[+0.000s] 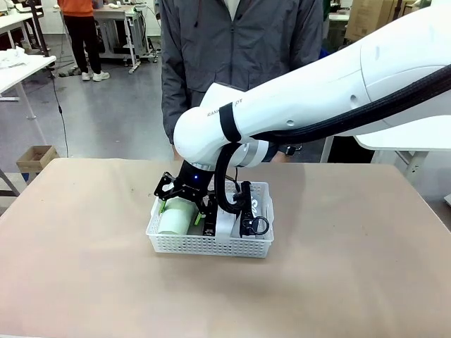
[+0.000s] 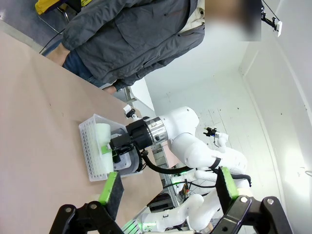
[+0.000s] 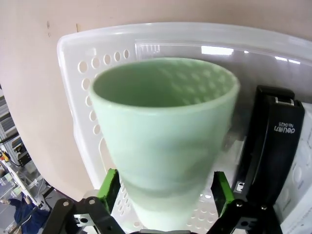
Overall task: Efficiently arrange items inside the basket to fit them all.
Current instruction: Pick up the Reusable plastic cup and place it inside the Organizing basket.
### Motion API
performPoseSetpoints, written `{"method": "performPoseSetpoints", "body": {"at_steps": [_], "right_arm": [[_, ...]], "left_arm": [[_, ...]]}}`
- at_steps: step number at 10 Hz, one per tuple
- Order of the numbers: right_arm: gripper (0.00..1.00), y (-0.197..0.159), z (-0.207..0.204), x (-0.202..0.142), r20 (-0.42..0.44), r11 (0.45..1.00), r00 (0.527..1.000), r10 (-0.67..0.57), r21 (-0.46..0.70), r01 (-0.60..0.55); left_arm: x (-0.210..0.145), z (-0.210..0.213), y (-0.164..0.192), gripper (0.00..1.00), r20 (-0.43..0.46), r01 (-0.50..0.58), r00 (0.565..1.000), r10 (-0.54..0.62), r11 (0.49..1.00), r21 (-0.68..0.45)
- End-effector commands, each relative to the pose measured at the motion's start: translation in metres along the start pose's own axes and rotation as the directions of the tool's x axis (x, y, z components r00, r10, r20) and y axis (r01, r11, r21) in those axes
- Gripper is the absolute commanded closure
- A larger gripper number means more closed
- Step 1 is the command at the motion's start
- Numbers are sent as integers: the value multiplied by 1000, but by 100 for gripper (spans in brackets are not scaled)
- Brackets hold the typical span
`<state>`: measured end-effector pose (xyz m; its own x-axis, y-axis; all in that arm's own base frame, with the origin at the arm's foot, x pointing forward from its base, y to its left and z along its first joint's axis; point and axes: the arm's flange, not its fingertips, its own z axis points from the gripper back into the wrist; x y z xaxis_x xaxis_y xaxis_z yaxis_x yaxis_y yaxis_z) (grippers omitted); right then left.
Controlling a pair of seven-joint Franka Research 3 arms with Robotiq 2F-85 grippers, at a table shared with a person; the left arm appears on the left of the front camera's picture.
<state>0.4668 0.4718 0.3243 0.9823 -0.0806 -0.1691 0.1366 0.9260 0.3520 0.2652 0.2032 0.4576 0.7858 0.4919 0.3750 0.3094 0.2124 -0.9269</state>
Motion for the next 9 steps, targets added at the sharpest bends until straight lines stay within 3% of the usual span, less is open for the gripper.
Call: {"method": "performPoseSetpoints", "body": {"at_steps": [1, 3, 6, 9], "right_arm": [[0, 3, 7, -3, 17, 1000, 1000, -8, -14, 9], [0, 2, 19, -9, 36, 1000, 999, 5, 3, -5], [0, -4, 46, -17, -2, 999, 1000, 30, 34, -30], [0, -50, 126, -48, -208, 986, 966, 152, 104, -133]], "left_arm": [[1, -2, -4, 0, 16, -4, 1000, 5, 1000, -21], [1, -2, -4, 0, 16, -4, 1000, 5, 1000, -21], [1, -2, -4, 0, 16, -4, 1000, 5, 1000, -21], [1, -2, -4, 0, 16, -4, 1000, 5, 1000, -21]]}}
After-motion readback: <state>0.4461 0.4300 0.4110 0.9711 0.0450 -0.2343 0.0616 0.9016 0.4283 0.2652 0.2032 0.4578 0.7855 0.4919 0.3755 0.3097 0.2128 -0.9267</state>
